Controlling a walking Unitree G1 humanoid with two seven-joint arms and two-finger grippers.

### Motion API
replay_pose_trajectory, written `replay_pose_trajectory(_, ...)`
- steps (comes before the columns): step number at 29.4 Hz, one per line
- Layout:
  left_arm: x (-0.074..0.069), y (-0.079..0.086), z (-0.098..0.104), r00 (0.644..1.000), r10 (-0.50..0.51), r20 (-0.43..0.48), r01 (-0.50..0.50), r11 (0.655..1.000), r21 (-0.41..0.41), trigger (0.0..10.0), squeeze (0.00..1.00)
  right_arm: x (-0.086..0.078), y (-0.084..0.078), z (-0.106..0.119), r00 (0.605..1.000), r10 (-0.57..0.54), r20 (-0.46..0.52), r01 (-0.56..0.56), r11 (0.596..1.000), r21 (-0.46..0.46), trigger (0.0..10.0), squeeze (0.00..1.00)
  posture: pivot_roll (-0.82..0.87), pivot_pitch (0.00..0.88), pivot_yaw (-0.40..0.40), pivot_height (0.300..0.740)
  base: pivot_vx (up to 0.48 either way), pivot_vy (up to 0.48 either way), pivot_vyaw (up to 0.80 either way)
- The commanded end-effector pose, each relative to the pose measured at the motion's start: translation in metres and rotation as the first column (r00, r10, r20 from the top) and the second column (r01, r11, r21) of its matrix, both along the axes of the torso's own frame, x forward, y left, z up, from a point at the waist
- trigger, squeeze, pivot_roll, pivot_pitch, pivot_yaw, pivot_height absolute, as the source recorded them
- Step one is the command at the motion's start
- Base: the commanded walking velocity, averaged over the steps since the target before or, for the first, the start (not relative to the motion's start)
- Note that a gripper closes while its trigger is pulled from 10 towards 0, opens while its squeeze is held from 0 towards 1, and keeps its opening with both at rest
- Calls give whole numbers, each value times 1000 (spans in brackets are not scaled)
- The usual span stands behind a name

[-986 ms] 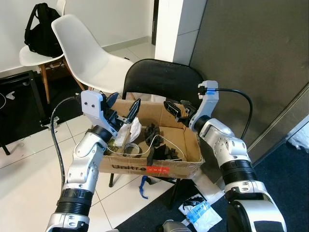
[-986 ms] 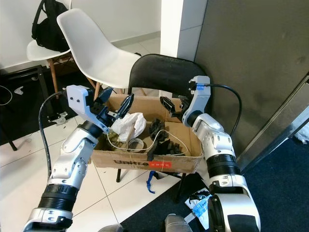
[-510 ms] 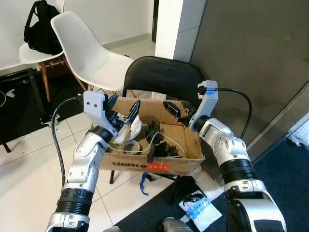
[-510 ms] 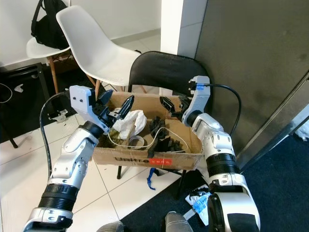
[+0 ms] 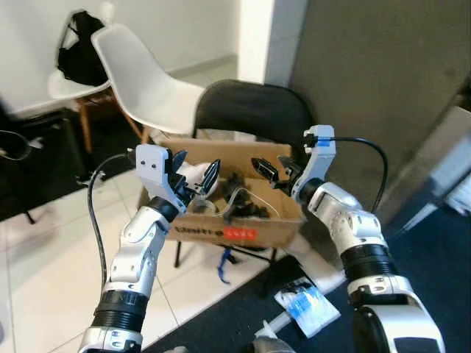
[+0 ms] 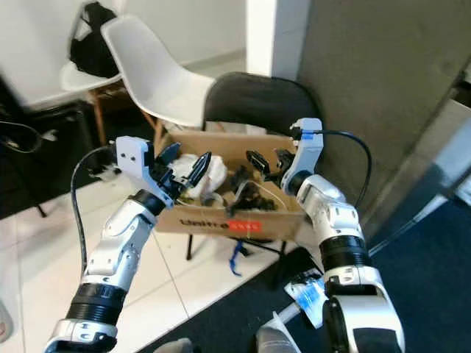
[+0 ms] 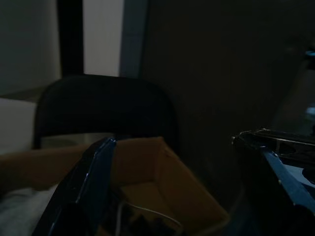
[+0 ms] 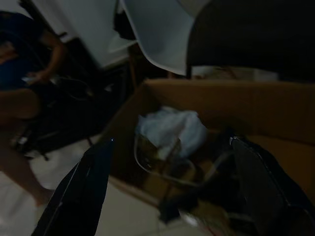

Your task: Picking trash to rubbish bin

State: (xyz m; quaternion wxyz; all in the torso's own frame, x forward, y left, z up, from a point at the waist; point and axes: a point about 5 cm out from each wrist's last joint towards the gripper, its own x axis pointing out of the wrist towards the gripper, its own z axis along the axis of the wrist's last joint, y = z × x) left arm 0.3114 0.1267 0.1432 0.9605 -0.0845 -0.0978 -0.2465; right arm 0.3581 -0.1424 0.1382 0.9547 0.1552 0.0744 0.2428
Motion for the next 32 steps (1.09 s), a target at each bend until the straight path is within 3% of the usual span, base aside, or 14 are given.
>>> replay_pose_trajectory(1,-1,3,-4,1000,7,-15,-7,1000,7,10000,0,-1,5,0,1000,18,17,-18,1000,1,10000,0,-40,0,-18,740,-356,0,0)
replay_pose_trajectory(12,-2,3,-2,1000,7,-6,-7,1000,-2,10000,0,-4,6,3,995,56,81,-52,998,-44,10000,0,-39,0,-20,740,-312,0,0)
replay_pose_trajectory(32,-3,3,-1,1000,-1,8,1,1000,-22,10000,0,-7,8,2,989,99,108,-90,992,-85,10000,0,-39,0,-20,740,0,0,788)
